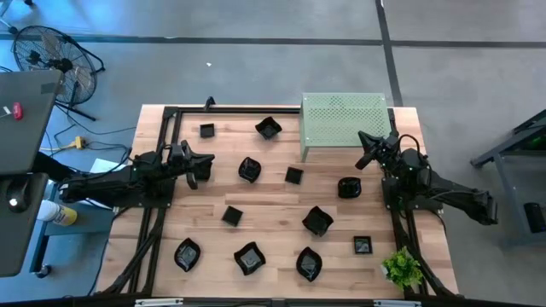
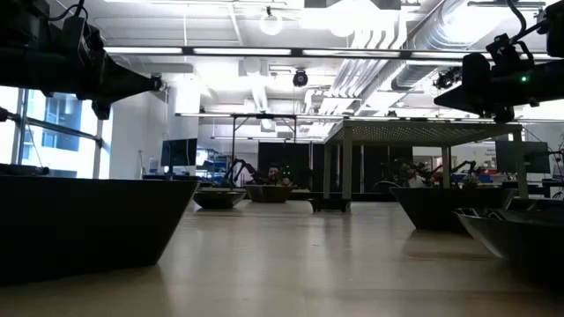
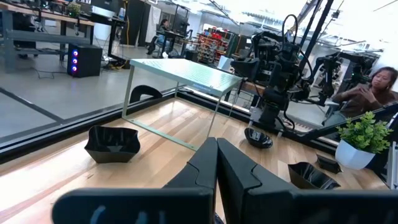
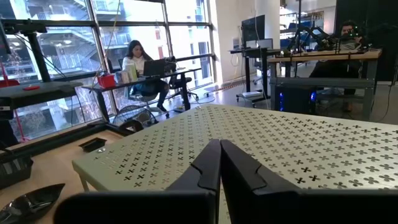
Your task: Pick & Place Mini shaped plates
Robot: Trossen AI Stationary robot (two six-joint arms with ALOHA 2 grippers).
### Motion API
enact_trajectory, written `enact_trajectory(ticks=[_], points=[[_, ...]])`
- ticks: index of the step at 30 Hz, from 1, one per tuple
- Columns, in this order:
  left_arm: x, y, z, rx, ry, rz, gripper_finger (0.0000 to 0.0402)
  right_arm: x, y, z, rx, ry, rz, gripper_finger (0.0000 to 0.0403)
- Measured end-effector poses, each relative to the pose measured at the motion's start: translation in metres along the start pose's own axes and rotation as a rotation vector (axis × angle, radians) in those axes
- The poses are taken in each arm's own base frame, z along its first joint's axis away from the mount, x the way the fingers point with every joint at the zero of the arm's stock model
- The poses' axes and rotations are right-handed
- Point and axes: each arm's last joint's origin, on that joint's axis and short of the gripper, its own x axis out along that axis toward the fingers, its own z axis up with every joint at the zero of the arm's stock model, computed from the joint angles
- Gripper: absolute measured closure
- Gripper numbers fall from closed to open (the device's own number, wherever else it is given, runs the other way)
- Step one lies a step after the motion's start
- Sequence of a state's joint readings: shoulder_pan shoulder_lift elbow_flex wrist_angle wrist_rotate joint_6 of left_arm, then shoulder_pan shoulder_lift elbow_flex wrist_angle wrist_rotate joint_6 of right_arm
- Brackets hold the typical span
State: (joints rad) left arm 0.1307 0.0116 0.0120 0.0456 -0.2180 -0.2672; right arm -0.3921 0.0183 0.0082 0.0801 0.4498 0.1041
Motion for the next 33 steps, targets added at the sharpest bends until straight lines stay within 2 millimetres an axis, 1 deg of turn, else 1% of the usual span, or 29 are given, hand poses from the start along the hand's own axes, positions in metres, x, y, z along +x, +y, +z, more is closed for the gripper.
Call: enact_trajectory(ticks=[28,33], points=[[0.0000,0.0001,0.0001,0.000,-0.002,0.004,0.0401,0.0000,-0.0002,0.0000,0.000,-0.001,-0.005,0.0398],[-0.0004,-0.0007,0.0032,-0.003,-0.014,0.000,0.0401,0.0000,-0.0002,0.0000,0.000,-0.001,-0.006,0.0398]])
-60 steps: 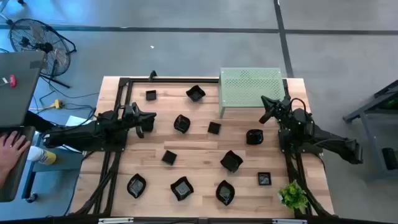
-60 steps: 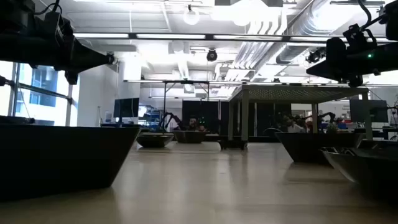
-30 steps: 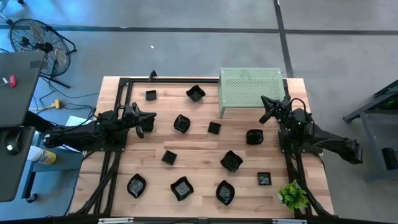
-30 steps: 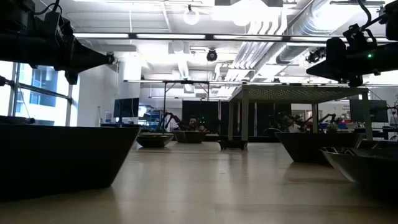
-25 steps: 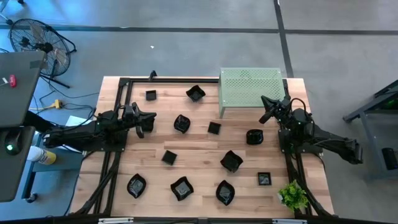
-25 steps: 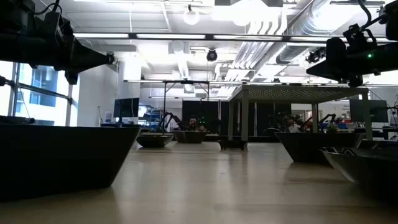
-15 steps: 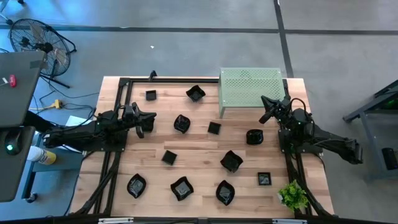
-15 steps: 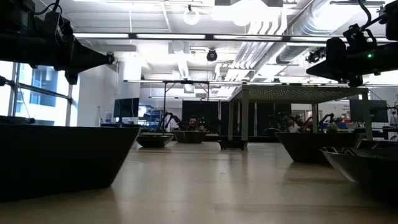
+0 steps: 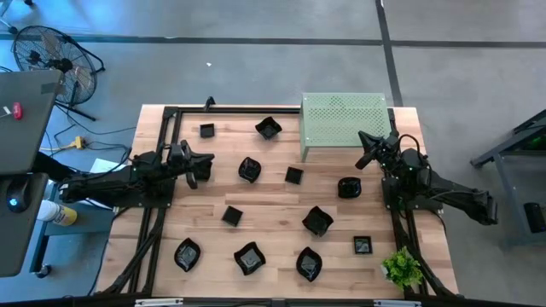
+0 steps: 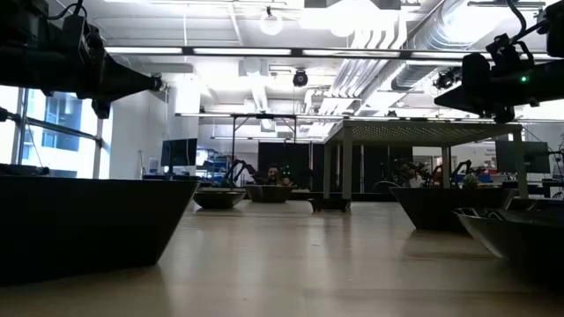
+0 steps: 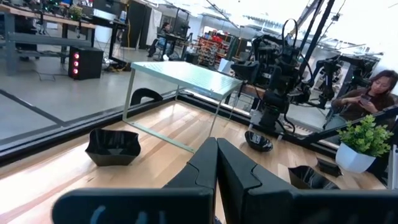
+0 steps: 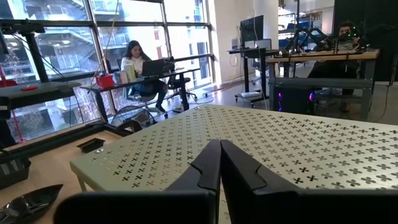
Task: Pick & Place Mini shaped plates
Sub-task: Put the black distorted square plate on the shelf
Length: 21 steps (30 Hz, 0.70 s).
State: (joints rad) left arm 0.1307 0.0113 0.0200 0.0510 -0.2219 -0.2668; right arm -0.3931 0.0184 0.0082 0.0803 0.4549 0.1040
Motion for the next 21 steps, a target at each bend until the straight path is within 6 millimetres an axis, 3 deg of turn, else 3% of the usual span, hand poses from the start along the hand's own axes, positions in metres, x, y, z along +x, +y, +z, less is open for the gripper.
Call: enact_trajectory(ticks=[15,21], points=[[-0.0005,-0.0009,0.0045,-0.049,-0.019,0.000,0.0401,0.0000,0.0000,0.0004,0.009,-0.004,0.000,0.0398],[-0.0006,-0.0010,0.0051,-0.151,-0.022,0.002,0.0401,-0.0004,0.0001,0.0092,0.260,-0.089,0.001,0.0398]])
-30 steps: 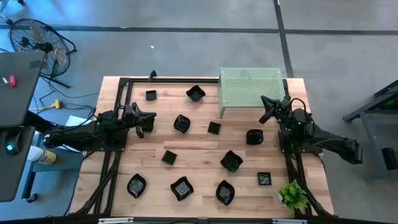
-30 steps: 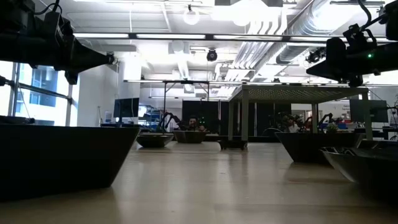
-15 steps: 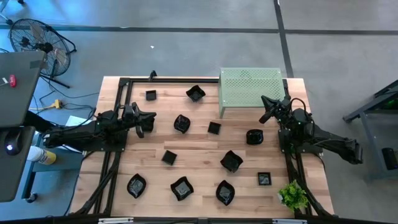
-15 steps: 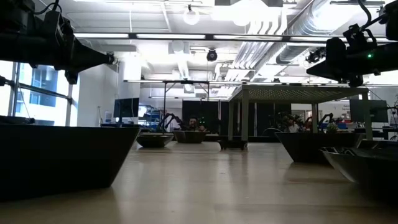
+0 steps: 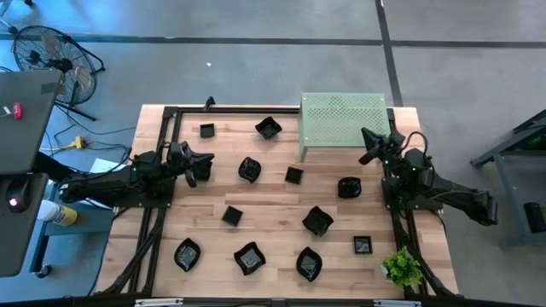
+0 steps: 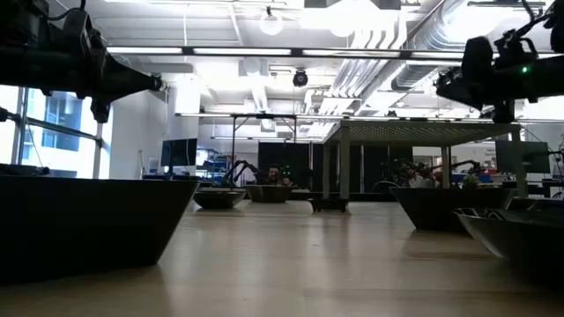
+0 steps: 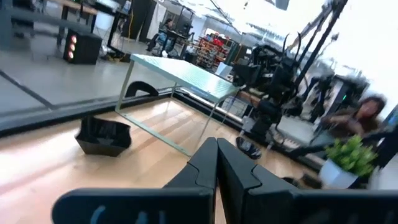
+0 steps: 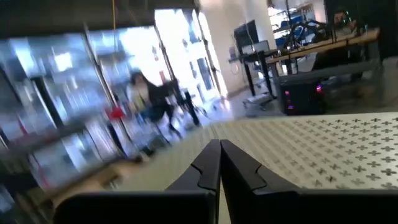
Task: Pick & Place Mini shaped plates
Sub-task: Put the black distorted square plate on the shelf
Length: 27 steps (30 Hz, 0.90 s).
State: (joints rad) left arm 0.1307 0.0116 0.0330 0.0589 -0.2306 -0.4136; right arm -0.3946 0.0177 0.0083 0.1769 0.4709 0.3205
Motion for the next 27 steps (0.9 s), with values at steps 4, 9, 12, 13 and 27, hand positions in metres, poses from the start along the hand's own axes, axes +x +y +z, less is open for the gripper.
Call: enact_trajectory(ticks=[4,9,12,13,27], points=[[0.000,0.002,-0.002,-0.114,0.017,0.035,0.0401,0.000,0.002,0.005,0.053,-0.041,0.021,0.0398],[0.000,0.003,-0.001,-0.144,-0.014,0.088,0.0401,-0.001,0.004,0.014,0.072,-0.136,0.052,0.0398],[0.000,0.002,0.002,-0.178,-0.048,0.083,0.0401,-0.003,0.006,0.023,0.135,-0.217,0.082,0.0398],[0.000,0.002,0.003,-0.187,-0.057,0.086,0.0401,-0.003,0.007,0.026,0.149,-0.240,0.096,0.0399],[-0.001,0.006,0.001,-0.159,-0.082,0.186,0.0401,0.001,0.041,0.080,0.009,0.487,0.115,0.0402]])
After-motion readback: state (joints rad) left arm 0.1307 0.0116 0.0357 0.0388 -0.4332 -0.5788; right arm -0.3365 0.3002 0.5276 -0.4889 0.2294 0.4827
